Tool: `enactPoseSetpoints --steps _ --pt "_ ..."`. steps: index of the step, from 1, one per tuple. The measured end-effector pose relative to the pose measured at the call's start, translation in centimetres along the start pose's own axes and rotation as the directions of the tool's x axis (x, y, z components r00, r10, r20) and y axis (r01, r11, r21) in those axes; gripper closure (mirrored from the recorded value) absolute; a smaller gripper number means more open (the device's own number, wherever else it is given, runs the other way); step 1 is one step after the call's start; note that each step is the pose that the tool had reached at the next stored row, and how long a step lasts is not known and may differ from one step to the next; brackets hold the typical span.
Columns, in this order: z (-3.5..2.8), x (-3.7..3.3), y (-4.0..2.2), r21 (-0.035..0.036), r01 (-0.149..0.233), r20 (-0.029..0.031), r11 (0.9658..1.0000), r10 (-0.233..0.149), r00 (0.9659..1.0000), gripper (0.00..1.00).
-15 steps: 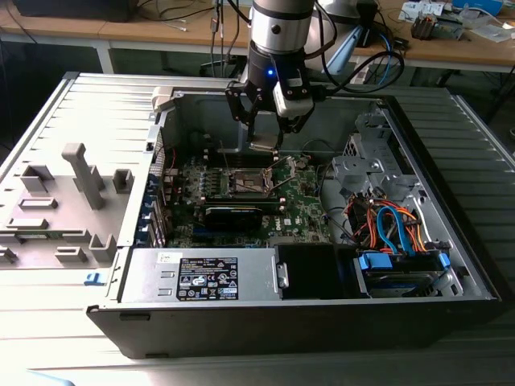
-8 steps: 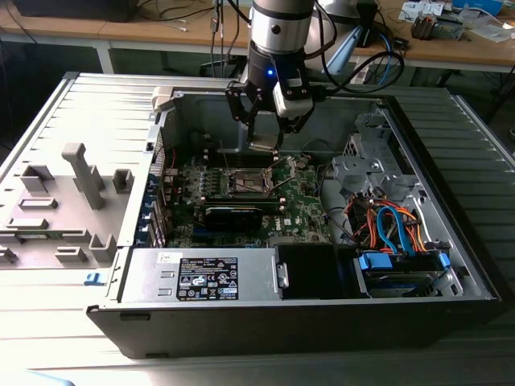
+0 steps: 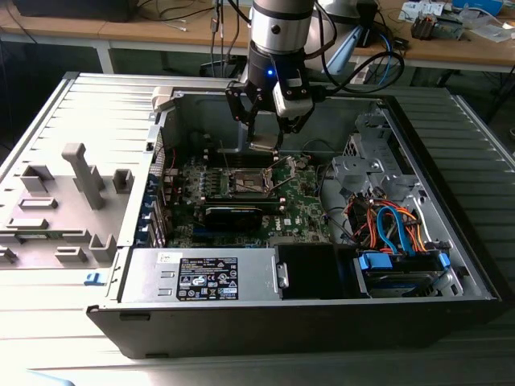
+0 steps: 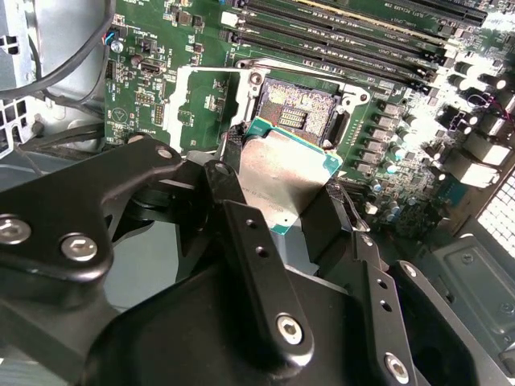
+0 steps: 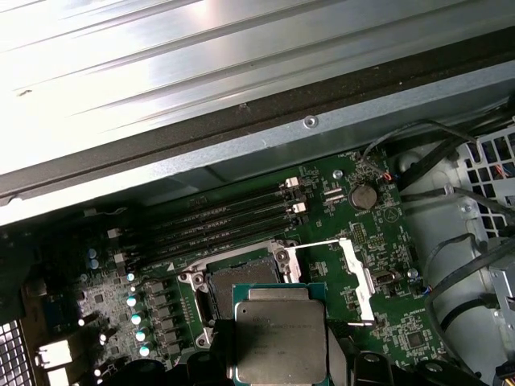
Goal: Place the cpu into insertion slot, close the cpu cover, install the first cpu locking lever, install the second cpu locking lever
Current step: 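Place the cpu into insertion slot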
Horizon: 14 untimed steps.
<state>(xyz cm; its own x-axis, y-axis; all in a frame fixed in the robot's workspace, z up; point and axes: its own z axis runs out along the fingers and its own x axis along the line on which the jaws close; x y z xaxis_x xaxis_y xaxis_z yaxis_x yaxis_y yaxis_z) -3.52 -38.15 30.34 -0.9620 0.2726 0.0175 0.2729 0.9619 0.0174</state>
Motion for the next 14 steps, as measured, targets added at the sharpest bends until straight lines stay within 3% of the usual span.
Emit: enactPoseSetpoints --steps 14 --pt "0.01 0.00 0.00 -0.0002 -0.008 0.0001 1.0000 0.008 1.0000 0.45"
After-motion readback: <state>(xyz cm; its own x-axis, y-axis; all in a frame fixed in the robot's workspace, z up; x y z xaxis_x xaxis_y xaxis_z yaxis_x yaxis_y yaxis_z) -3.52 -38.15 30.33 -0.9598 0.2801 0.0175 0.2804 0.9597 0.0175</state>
